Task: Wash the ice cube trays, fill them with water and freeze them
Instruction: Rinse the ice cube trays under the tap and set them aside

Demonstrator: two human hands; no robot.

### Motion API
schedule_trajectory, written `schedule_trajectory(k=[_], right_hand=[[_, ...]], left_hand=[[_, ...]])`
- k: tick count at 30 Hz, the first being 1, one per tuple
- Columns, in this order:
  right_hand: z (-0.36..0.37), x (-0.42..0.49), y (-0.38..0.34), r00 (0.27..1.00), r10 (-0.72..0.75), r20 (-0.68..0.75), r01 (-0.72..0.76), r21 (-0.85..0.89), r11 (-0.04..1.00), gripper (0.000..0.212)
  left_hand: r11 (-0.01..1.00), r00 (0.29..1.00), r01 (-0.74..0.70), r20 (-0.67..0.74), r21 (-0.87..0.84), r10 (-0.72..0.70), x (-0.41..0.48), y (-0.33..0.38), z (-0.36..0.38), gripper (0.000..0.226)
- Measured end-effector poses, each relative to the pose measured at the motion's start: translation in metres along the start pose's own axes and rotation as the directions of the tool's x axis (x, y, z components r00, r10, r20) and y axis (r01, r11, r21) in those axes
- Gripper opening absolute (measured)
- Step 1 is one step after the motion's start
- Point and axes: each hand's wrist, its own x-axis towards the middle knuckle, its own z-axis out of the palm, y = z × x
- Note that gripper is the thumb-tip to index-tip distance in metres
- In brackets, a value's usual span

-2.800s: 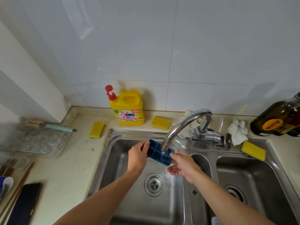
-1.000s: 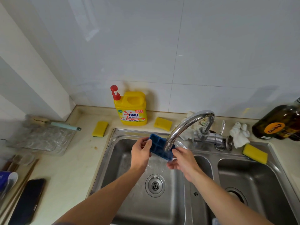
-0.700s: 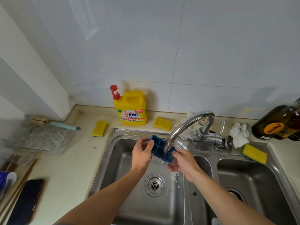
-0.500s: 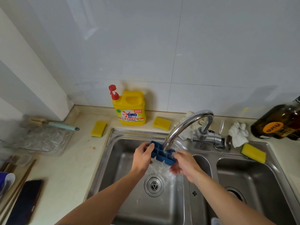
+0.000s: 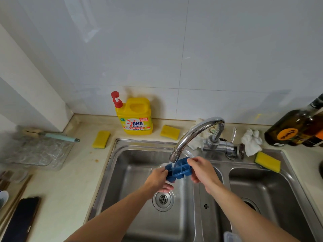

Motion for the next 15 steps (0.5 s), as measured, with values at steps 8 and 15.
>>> schedule_trajectory(k=[8, 15], right_hand=[[-0.0055, -0.0017, -0.0019, 0.981, -0.19, -0.038, 0.183, -0.13, 0.975, 0.019], [-0.0023, 0.0024, 0.0016, 0.982, -0.181, -0.059, 0.172, -0.134, 0.976, 0.023]], left_hand=[[0.993, 0.999, -0.006, 0.035, -0.114, 0.01, 0.0042, 0.0078, 0.0092, 0.03], [0.993, 1.0, -0.005, 0.016, -0.116, 0.007, 0.0032, 0.0068, 0.0087, 0.029]])
